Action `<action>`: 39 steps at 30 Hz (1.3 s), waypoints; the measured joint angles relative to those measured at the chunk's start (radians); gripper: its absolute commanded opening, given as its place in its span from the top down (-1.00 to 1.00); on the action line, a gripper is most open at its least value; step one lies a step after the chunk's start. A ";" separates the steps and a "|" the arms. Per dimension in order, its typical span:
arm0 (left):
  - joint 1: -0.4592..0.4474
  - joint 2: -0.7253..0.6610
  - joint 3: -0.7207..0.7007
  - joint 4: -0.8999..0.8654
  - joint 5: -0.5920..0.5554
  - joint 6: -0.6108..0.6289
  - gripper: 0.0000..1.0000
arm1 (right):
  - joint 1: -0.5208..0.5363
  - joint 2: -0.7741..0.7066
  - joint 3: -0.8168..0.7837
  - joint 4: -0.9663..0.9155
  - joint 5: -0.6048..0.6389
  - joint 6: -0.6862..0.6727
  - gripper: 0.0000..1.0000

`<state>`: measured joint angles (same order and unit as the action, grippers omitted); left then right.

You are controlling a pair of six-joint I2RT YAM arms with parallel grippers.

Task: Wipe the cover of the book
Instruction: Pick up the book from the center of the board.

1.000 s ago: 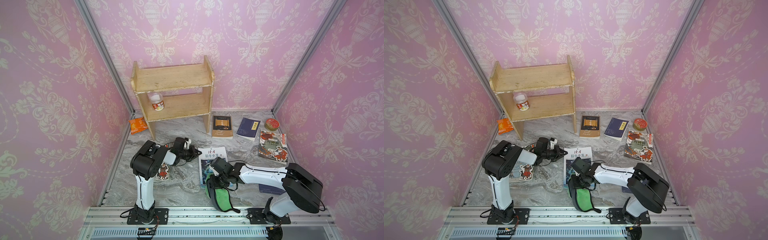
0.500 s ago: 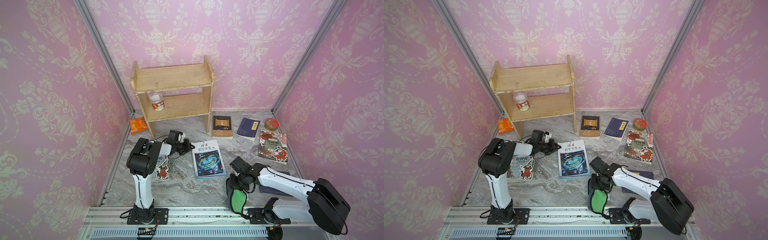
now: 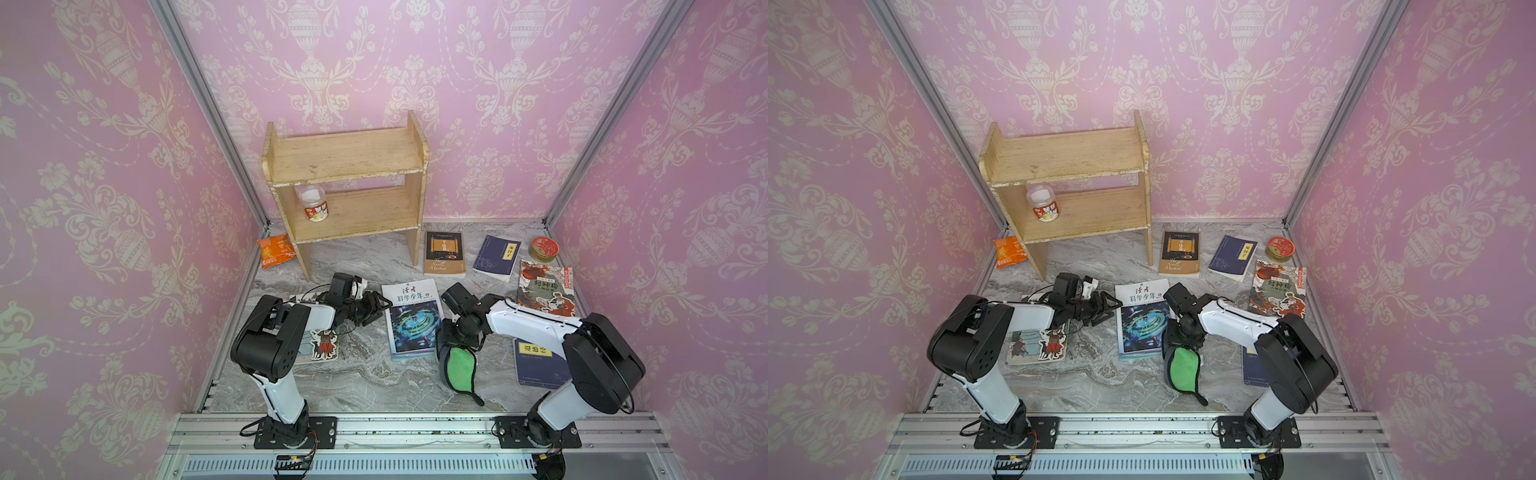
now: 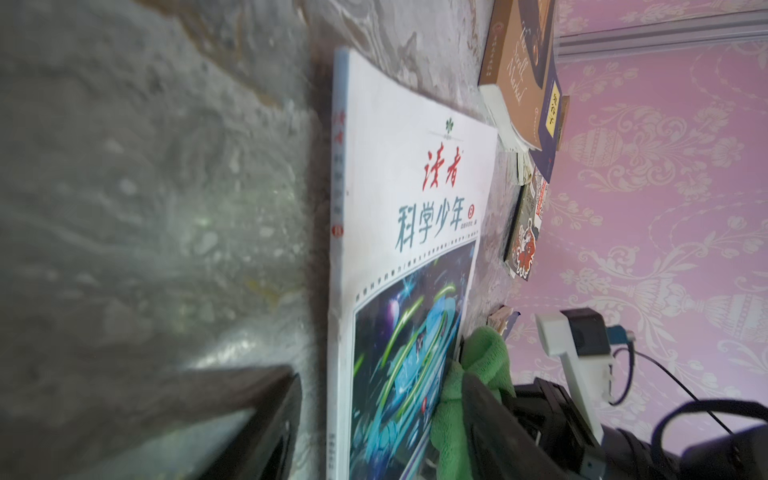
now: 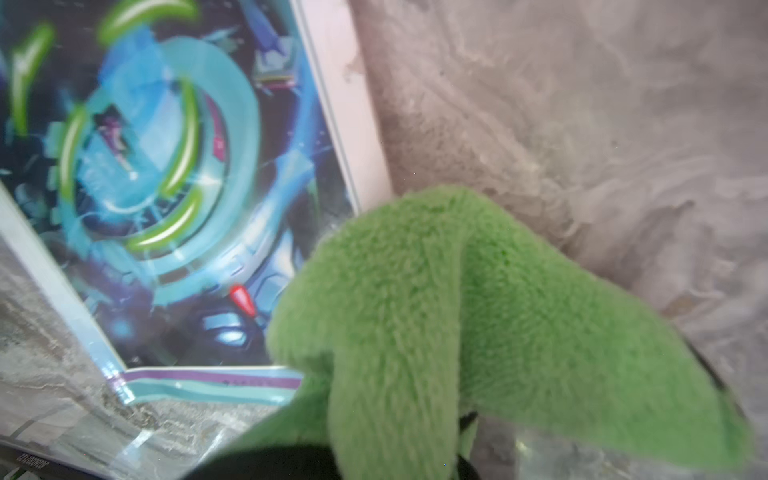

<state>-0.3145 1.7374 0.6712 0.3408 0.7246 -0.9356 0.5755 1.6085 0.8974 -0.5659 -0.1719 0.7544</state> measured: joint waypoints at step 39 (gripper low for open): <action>-0.060 -0.210 0.031 -0.280 -0.142 -0.065 0.79 | -0.185 0.029 -0.123 0.260 -0.426 -0.030 1.00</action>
<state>-0.3748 1.5272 0.7025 0.0608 0.5823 -1.0004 0.3904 1.6375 0.7746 -0.3058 -0.5980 0.7242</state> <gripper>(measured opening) 0.097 0.101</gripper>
